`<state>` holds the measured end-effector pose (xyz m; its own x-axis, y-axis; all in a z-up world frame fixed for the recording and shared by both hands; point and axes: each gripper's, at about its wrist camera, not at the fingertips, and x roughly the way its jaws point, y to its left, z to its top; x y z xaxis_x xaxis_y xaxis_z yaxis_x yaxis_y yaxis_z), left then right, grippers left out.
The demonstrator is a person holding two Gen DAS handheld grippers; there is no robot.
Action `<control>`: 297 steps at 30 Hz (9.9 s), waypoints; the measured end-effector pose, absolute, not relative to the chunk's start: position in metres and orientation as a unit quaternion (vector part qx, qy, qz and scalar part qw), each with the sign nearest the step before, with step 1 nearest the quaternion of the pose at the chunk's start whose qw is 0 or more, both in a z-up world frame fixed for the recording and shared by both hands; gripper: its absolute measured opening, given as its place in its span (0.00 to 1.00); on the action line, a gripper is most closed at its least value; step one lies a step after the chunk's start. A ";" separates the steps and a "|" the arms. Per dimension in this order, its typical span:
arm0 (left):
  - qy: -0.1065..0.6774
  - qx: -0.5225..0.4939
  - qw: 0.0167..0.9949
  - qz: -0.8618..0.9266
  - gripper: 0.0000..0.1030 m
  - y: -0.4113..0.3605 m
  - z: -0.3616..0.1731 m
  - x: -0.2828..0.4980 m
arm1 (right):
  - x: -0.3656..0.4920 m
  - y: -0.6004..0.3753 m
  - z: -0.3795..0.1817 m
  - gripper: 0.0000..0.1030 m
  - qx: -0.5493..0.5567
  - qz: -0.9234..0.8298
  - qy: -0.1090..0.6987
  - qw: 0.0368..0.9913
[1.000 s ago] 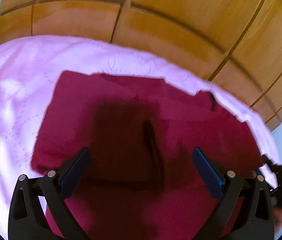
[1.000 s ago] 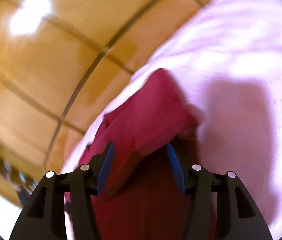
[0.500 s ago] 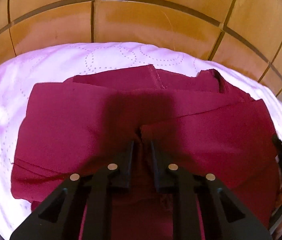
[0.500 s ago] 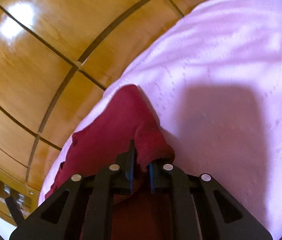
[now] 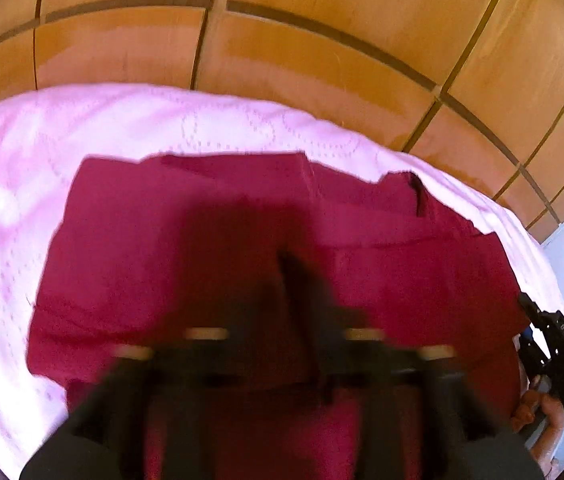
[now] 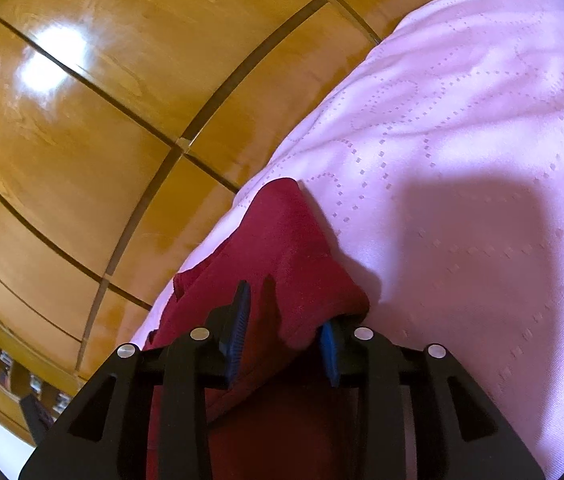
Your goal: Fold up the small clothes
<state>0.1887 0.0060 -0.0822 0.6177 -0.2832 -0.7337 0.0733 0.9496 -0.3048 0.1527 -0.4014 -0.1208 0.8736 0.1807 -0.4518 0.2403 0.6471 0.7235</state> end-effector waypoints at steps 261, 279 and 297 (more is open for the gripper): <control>0.388 -0.122 0.913 -0.024 0.70 0.084 -0.078 0.220 | 0.213 -0.362 -0.104 0.33 0.185 -0.002 0.366 0.912; 0.429 -0.022 0.899 -0.085 0.70 -0.011 -0.107 0.266 | 0.256 -0.305 -0.115 0.21 0.083 0.050 0.420 0.902; 0.396 -0.081 0.910 -0.093 0.79 0.033 -0.082 0.186 | 0.200 -0.338 -0.093 0.23 0.183 0.017 0.326 0.927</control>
